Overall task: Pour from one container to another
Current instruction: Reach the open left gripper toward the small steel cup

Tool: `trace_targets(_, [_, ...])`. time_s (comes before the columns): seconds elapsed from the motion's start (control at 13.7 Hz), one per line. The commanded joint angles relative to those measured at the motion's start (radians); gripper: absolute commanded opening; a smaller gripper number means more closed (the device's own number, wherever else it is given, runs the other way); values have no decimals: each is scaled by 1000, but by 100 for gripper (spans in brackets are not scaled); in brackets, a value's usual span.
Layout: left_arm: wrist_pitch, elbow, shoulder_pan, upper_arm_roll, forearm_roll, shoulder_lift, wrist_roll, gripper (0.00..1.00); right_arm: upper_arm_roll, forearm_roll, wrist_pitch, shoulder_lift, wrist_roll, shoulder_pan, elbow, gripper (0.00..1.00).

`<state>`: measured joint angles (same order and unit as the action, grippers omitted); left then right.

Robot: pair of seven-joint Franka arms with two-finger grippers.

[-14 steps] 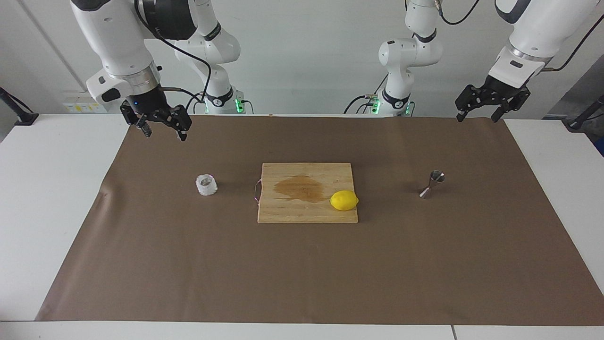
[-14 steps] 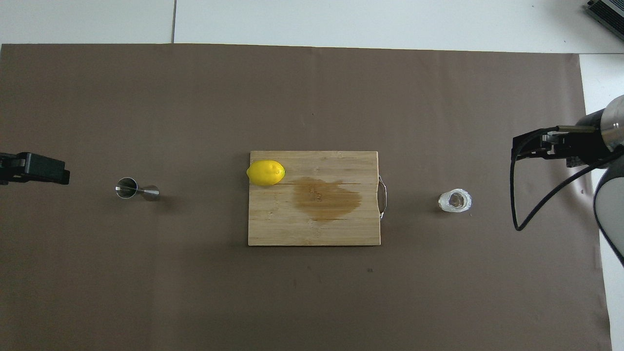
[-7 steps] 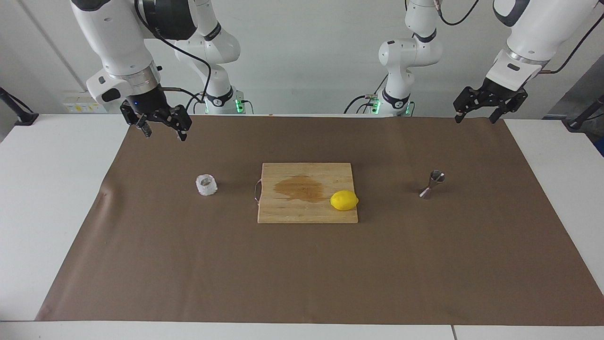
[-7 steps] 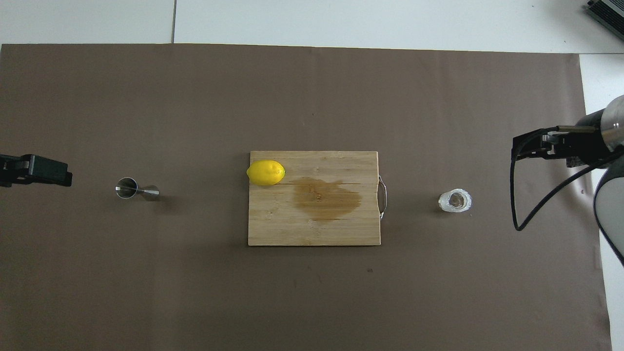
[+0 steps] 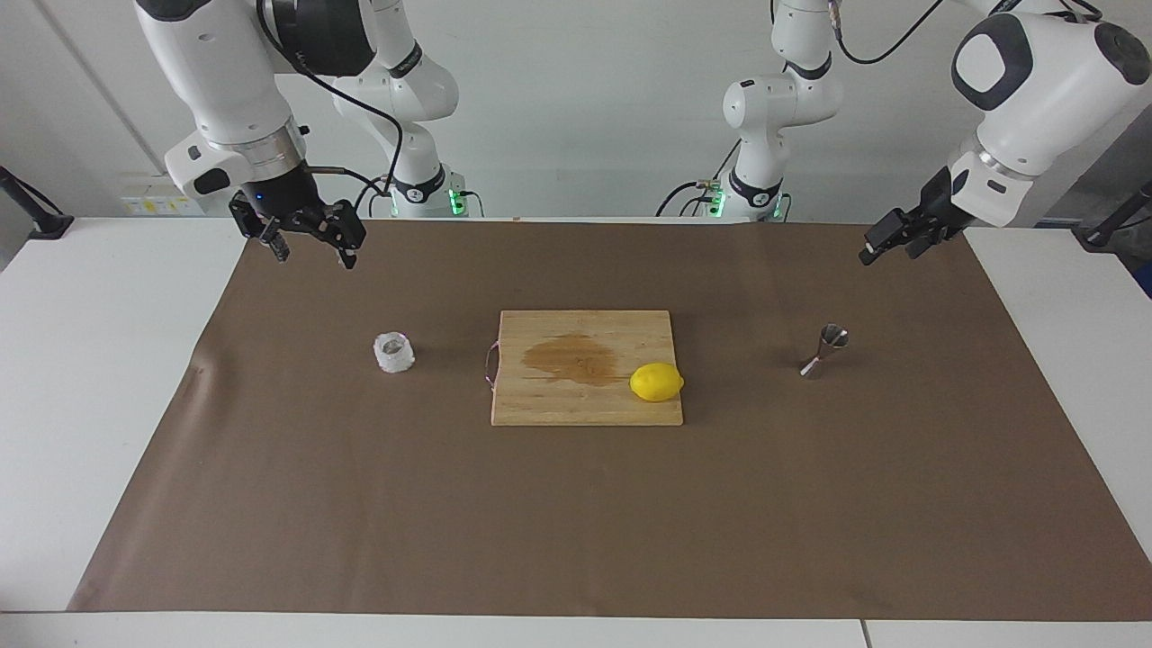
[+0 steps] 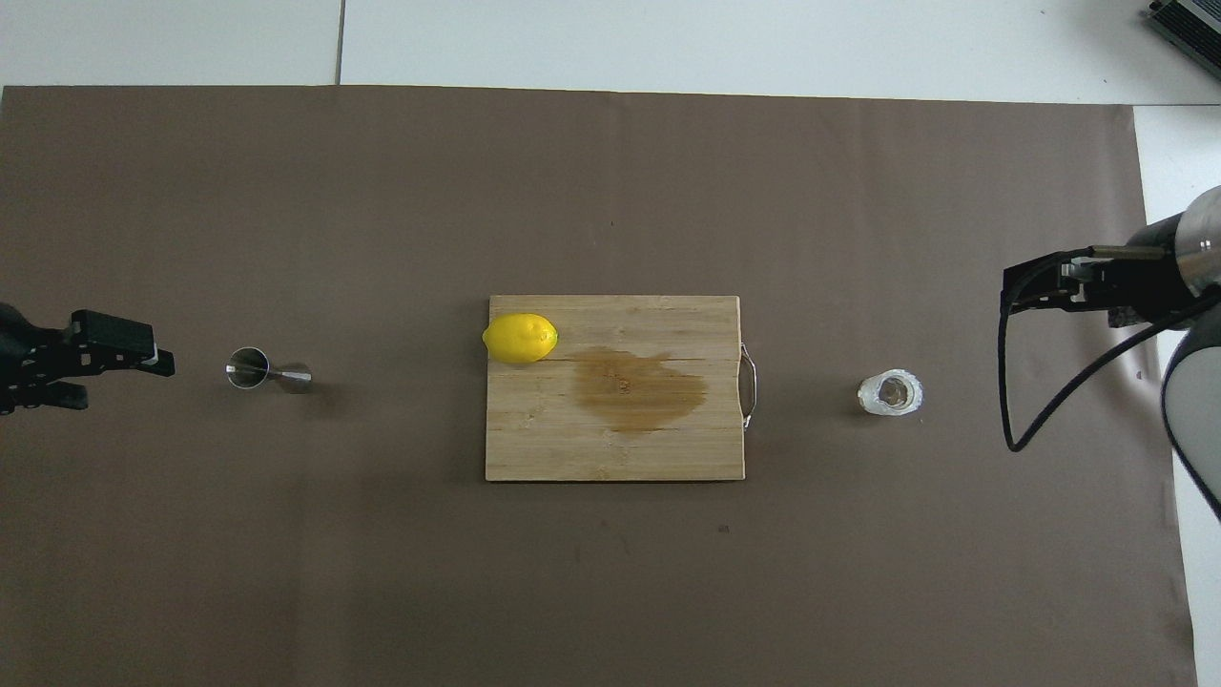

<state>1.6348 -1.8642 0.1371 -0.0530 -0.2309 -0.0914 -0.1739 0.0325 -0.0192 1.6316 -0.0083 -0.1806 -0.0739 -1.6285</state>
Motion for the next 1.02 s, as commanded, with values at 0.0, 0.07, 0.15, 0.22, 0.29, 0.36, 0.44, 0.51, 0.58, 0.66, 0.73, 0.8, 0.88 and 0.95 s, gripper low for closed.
trace_targets(0.0, [10, -3, 50, -7, -62, 89, -67, 100, -5, 25, -4, -22, 30, 13, -21, 100])
trace_targets(0.07, [7, -1, 56, -7, -74, 117, -68, 100, -5, 25, -4, -22, 30, 14, -21, 100])
trace_targets(0.15, [4, -3, 74, -7, -108, 140, -94, 100, -5, 25, -4, -22, 30, 13, -21, 100])
trace_targets(0.22, [0, -6, 94, -8, -152, 160, -155, 100, -5, 25, -4, -22, 30, 13, -21, 100])
trace_targets(0.29, [-12, -9, 101, -7, -198, 174, -200, 100, -5, 25, -4, -22, 30, 13, -21, 100])
trace_targets(0.36, [-22, -9, 123, -7, -232, 212, -213, 100, -5, 25, -4, -22, 30, 13, -21, 100])
trace_targets(0.44, [-26, -7, 145, -8, -255, 237, -213, 100, -5, 25, -4, -22, 30, 13, -21, 100])
trace_targets(0.51, [-53, -1, 153, -8, -266, 261, -220, 100, -5, 25, -6, -22, 30, 13, -21, 100])
trace_targets(0.58, [-85, 7, 182, -11, -281, 294, -220, 100, -5, 25, -6, -22, 30, 14, -21, 100])
trace_targets(0.66, [-119, 17, 202, -14, -313, 317, -222, 100, -5, 25, -4, -22, 30, 13, -21, 100])
trace_targets(0.73, [-147, 25, 211, -13, -358, 341, -234, 100, -5, 25, -6, -22, 30, 14, -21, 100])
trace_targets(0.8, [-154, 22, 234, -11, -413, 357, -246, 100, -5, 25, -6, -22, 30, 14, -21, 100])
trace_targets(0.88, [-158, 17, 257, -13, -453, 372, -248, 100, -5, 25, -4, -22, 30, 13, -21, 100])
trace_targets(0.95, [-164, 13, 275, -14, -493, 381, -248, 100, -5, 25, -6, -22, 30, 13, -21, 100])
